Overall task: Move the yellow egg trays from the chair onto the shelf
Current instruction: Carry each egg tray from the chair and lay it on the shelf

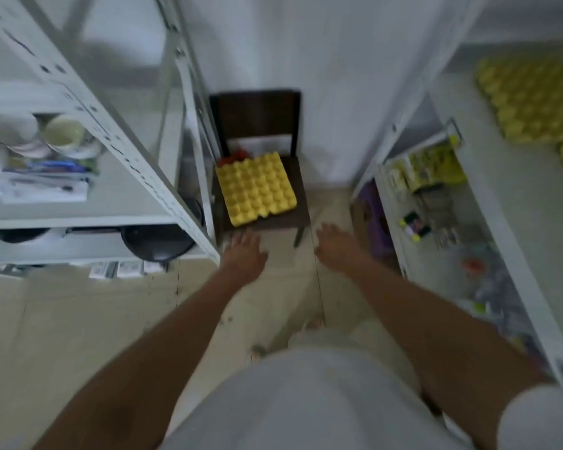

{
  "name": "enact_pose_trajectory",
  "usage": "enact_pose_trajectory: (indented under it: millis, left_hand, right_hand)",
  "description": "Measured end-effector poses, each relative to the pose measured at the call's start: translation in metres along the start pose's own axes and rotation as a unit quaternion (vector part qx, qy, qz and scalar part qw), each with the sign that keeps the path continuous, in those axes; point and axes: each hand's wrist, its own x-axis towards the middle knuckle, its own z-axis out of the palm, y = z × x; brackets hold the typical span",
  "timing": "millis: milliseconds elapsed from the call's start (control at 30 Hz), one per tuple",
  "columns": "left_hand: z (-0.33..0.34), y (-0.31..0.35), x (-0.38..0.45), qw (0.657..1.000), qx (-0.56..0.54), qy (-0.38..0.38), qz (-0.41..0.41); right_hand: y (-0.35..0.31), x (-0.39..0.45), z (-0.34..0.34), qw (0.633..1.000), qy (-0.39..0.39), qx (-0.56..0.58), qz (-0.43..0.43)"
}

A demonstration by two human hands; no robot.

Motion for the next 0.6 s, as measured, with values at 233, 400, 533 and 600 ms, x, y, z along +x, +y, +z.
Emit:
enact_pose_trajectory:
  millis: [233,400,533,600]
  left_hand:
    - [0.007,-0.032,-0.018,0.997,-0.067,0.013,-0.028]
    - [0.005,-0.039,0.008,0.997,-0.071,-0.005,-0.035]
    - [0.003,-0.042,0.059,0.996,-0.076,-0.015,-0.040]
    - [-0.003,-0.044,0.088,0.991,-0.109,-0.024,-0.068]
  right_hand:
    - [-0.040,0.008,0.004,0.995,0.004,-0.078,-0.060]
    - [-0.038,0.050,-0.001,0.995,-0.010,-0.080,-0.059]
    - [-0.028,0.104,-0.007,0.996,-0.011,-0.056,-0.067]
    - [-0.021,0.137,-0.008,0.995,-0.013,-0.055,-0.078]
